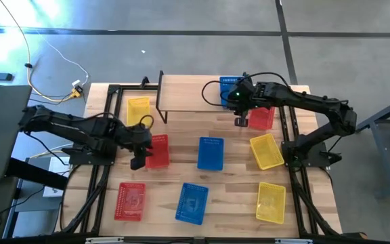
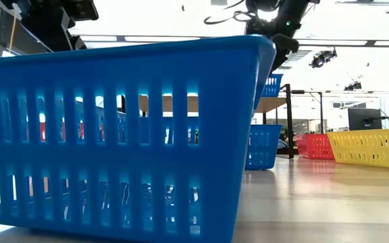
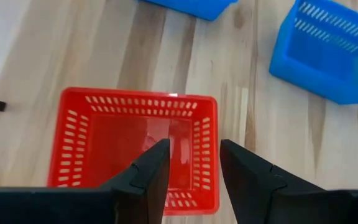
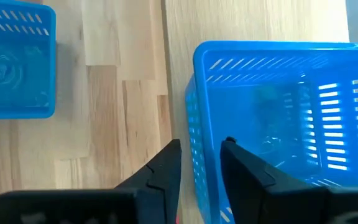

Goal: Stack baskets on shelf by color
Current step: Put the middle left red basket on the shelf

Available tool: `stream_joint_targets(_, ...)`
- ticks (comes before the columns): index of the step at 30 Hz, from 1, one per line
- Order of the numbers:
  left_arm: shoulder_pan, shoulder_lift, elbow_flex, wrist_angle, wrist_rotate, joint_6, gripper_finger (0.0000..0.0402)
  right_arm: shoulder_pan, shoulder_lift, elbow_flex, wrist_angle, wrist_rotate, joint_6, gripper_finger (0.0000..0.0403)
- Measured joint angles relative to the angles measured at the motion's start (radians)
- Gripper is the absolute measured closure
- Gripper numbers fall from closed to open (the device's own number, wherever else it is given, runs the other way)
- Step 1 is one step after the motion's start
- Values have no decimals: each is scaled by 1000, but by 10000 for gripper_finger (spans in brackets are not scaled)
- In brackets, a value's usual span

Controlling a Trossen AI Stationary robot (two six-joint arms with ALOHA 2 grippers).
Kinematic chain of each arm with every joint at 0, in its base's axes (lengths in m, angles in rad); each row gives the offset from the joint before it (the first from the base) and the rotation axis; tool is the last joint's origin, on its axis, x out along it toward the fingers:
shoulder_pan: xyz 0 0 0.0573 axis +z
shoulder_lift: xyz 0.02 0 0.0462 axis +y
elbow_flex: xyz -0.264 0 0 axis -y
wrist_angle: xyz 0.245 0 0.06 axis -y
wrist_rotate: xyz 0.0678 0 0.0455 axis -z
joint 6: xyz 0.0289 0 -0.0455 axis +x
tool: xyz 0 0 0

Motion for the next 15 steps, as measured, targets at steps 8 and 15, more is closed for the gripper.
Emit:
stream_joint_targets(8,-58,72,0,-1,1,-57,271,0,-7,0,73,0,-1,304)
stream_joint_targets(15,-98,151,0,0,1,-92,271,1,-22,0,81,-7,1,304)
